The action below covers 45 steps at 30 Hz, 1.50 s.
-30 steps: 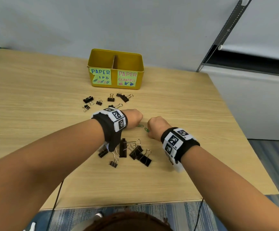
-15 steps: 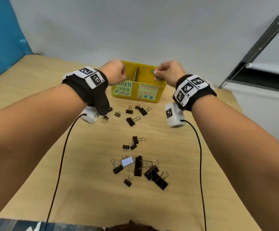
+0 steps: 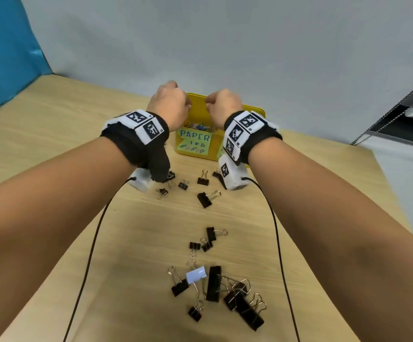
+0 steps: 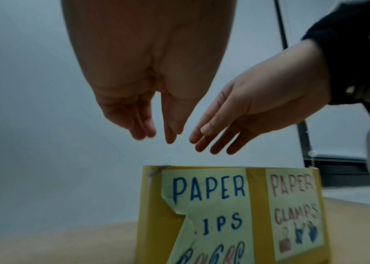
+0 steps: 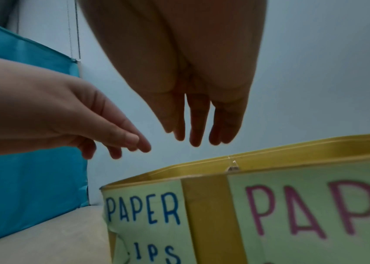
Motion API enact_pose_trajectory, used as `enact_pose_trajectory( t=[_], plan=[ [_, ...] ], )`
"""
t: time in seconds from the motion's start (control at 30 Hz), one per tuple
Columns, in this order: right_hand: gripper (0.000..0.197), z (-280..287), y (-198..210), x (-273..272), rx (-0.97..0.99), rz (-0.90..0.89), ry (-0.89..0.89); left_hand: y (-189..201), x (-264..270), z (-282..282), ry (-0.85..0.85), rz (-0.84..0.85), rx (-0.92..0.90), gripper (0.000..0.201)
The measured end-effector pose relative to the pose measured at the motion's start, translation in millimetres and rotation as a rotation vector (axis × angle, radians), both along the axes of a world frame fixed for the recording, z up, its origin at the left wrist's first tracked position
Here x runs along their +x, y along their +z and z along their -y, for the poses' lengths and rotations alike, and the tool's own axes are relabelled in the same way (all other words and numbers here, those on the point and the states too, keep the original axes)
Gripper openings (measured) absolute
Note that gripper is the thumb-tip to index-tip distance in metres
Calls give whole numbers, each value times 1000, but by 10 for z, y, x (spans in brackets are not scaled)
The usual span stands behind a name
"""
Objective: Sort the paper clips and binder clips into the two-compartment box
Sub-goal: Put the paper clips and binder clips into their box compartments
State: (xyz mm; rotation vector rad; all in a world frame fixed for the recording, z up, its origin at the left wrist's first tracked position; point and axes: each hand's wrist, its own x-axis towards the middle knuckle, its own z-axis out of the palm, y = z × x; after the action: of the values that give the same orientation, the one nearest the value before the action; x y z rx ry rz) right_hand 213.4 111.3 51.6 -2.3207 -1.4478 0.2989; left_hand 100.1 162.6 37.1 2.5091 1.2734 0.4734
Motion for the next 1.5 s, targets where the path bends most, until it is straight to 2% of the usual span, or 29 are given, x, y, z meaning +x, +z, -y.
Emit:
enact_pose_trajectory(
  t=[0.1,0.17,0.2,0.27,0.33,0.43,0.5,0.6,0.67,0.8,0.87,1.0,1.1,1.2,1.27,1.4,1.43,1.5],
  plan=[
    [27,209,51,-11,15,29,51,8,-156,246,-61,42,-15,23],
    [22,490,110,-55,-112,89,168,-5,-287,534,-196,-2,-204,11],
    [19,645,125,-83,-228,111,233,-17,-339,685,-304,-84,-318,10],
    [19,1002,82,-182,-515,41,325,-64,-417,1014,-517,-334,-506,26],
    [31,1378,-26,-306,-744,-100,364,-140,-478,1342,-624,-564,-618,49],
    [60,1921,-160,-448,-888,-192,367,-273,-571,1747,-658,-790,-582,95],
    [78,2205,-249,-499,-936,-154,366,-393,-629,1955,-647,-829,-520,114],
    [98,2479,-451,-582,-955,30,318,-584,-680,2178,-632,-789,-391,114],
    [97,2585,-573,-628,-891,47,256,-665,-673,2256,-622,-686,-308,101],
    [67,2664,-681,-643,-672,-61,175,-720,-641,2290,-569,-560,-252,66],
    [57,2663,-723,-644,-594,-147,138,-746,-633,2298,-546,-522,-240,55],
    [45,2604,-846,-613,-399,-267,40,-782,-651,2253,-495,-390,-259,45],
    [19,2538,-900,-516,-246,-311,-75,-751,-657,2179,-464,-286,-298,42],
    [11,2479,-902,-439,-203,-315,-140,-704,-679,2075,-414,-212,-345,44],
    [25,2427,-869,-437,-227,-326,-149,-690,-695,1995,-393,-185,-363,45],
    [71,2353,-818,-501,-365,-262,-15,-683,-666,1903,-386,-169,-411,47],
    [78,2328,-806,-525,-404,-237,16,-677,-654,1883,-389,-170,-418,47],
    [76,2277,-797,-554,-434,-188,57,-680,-634,1845,-400,-184,-422,46]
  ],
)
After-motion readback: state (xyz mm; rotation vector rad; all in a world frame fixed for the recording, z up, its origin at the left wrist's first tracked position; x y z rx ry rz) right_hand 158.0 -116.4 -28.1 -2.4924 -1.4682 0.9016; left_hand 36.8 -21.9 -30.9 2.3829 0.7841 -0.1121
